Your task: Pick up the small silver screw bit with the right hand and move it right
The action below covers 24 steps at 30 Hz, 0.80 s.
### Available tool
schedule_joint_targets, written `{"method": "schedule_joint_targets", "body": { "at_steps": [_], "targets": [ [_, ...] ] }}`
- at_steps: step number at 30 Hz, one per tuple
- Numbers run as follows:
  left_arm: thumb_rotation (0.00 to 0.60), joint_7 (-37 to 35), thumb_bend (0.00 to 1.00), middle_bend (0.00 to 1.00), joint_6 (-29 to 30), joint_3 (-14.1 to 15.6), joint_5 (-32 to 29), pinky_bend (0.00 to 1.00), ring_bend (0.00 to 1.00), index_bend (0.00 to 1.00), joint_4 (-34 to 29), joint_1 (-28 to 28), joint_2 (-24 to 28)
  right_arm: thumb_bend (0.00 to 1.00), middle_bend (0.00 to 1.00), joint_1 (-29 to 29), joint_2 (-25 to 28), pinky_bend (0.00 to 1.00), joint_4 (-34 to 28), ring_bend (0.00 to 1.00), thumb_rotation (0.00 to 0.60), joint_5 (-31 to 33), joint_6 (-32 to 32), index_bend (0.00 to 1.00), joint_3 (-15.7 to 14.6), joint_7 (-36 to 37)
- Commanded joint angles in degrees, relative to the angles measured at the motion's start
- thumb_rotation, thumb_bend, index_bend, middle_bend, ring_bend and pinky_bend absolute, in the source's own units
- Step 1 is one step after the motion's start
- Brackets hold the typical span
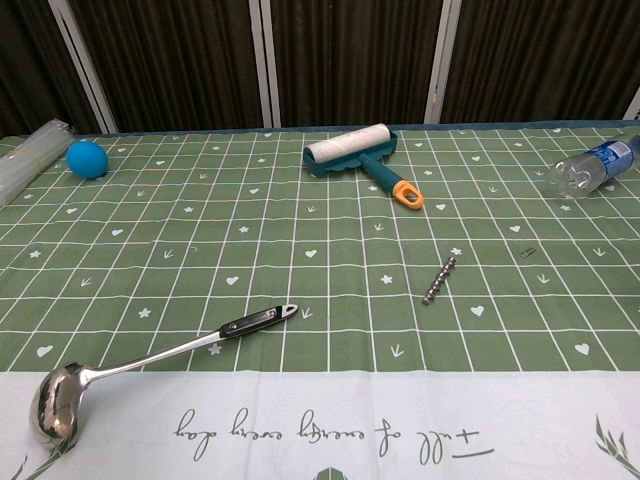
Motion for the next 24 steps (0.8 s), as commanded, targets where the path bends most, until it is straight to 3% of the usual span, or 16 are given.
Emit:
{"method": "schedule_joint_targets", "body": {
  "at_steps": [1, 24],
  "targets": [
    [0.6, 0.0, 0.14, 0.0, -0.1, 0.0, -0.2, 0.0, 0.0, 0.0, -0.2, 0.0, 0.0, 0.11, 0.0, 0.0, 0.1, 0.13, 0.0, 0.0, 0.6, 0.2, -0.1, 0.08, 0.0, 0.1],
    [0.6, -0.5, 0.14, 0.0, -0.1, -0.3, -0.8, 0.0, 0.0, 0.0, -0.6, 0.1, -0.1, 0.07, 0.0, 1.4, 0.1, 0.13, -2.3, 0.0, 0.6, 0.4, -1.8, 0.08, 0.4, -0.4]
  ]
}}
